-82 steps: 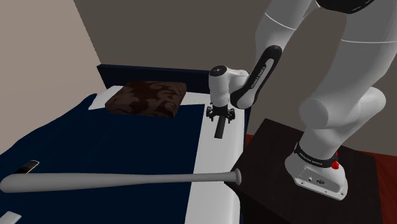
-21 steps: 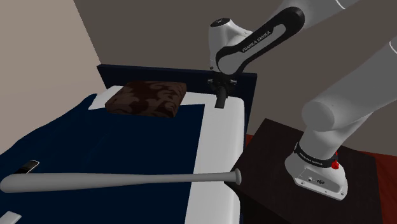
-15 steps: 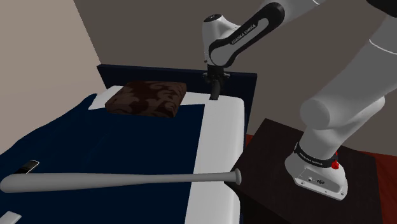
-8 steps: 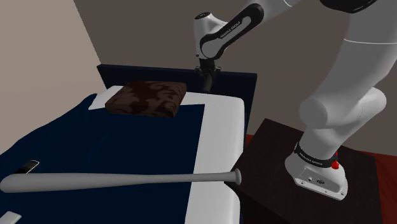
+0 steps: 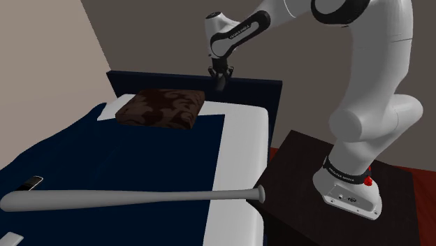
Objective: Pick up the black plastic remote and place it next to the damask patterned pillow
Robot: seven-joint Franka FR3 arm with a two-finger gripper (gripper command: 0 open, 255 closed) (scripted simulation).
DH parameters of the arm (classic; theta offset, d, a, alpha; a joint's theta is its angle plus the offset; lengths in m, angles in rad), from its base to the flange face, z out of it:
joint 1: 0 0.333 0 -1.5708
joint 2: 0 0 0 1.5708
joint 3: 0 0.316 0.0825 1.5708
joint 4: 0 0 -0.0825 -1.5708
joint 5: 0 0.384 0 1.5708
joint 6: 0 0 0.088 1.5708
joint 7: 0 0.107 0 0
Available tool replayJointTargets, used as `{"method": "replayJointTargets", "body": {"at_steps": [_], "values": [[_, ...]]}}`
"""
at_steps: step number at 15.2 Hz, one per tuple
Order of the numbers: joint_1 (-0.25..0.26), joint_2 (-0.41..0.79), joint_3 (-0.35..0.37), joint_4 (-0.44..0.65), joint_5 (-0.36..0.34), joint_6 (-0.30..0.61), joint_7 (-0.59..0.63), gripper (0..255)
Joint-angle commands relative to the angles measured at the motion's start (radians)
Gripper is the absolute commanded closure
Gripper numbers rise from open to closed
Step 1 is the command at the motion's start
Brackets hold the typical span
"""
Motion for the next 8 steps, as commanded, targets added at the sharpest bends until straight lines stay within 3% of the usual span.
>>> {"method": "replayJointTargets", "body": {"at_steps": [1,7,8], "values": [[0.020,0.082,-0.015,0.122,-0.022,-0.044,-0.018,255],[0.112,0.360,-0.064,0.576,-0.065,-0.207,-0.103,255],[0.112,0.362,-0.066,0.567,-0.067,-0.196,-0.099,255]]}}
